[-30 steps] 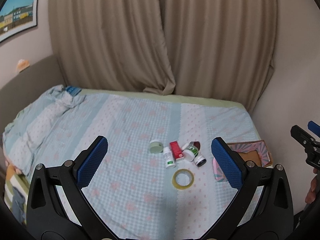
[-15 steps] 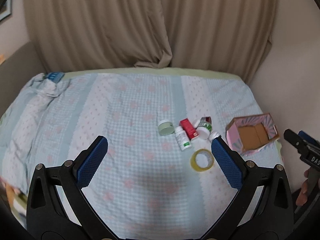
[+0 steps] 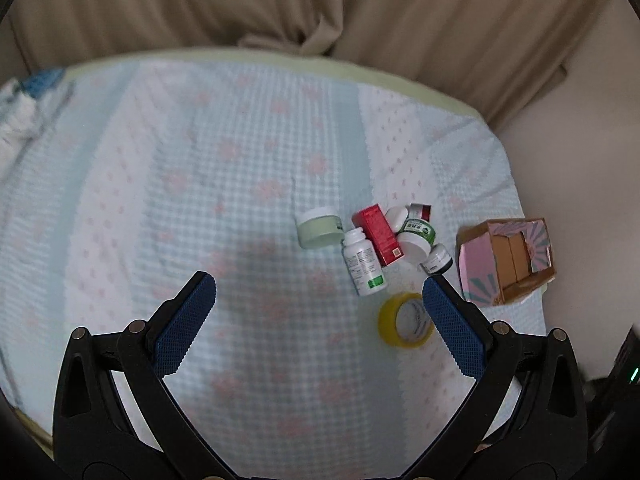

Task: Organize rigid objects
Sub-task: 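Grasp the pale green jar with the left tool while the right tool grasps the yellow tape roll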

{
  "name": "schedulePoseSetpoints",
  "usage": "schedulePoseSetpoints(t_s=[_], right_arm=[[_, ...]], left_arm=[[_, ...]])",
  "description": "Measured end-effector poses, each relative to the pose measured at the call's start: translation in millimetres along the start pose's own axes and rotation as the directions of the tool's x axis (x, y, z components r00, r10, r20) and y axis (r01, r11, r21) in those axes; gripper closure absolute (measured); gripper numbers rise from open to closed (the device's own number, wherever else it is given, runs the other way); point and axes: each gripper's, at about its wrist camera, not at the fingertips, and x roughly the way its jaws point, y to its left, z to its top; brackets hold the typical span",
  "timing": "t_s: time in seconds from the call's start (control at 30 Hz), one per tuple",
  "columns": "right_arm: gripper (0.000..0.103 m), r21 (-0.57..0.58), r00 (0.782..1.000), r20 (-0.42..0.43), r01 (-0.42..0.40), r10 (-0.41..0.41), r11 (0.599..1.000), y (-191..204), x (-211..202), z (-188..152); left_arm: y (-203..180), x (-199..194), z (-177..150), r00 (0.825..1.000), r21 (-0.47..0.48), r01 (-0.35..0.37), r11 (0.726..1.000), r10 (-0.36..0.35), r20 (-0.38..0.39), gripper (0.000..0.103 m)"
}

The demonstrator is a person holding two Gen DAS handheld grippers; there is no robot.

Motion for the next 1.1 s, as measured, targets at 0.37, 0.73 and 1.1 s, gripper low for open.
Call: schedulePoseSetpoints(t_s=[0.37,0.73,1.1], right_arm=[[0.0,0.088,0.975,-0.223,0.027,-0.007,0.996,-16,133,-31],[0.0,0.092,0.935,-0.353,0.061,-0.024,0.994,-23,219,-58],[0.003,0.053,0.909,-0.412,0.09,-0.06,0.995,-33,263,-58]], left_arm=[[0,176,43,0.971,-0.13,0.01,0.991,-0.041,-0.236,0.001],[-3,288,49,0.917,-0.114,-0.07,0.991,0.019,-0.398,0.001],[-4,332,36,0.883,-0.137,-0.048,0.989,-0.022,-0.469,0.031]])
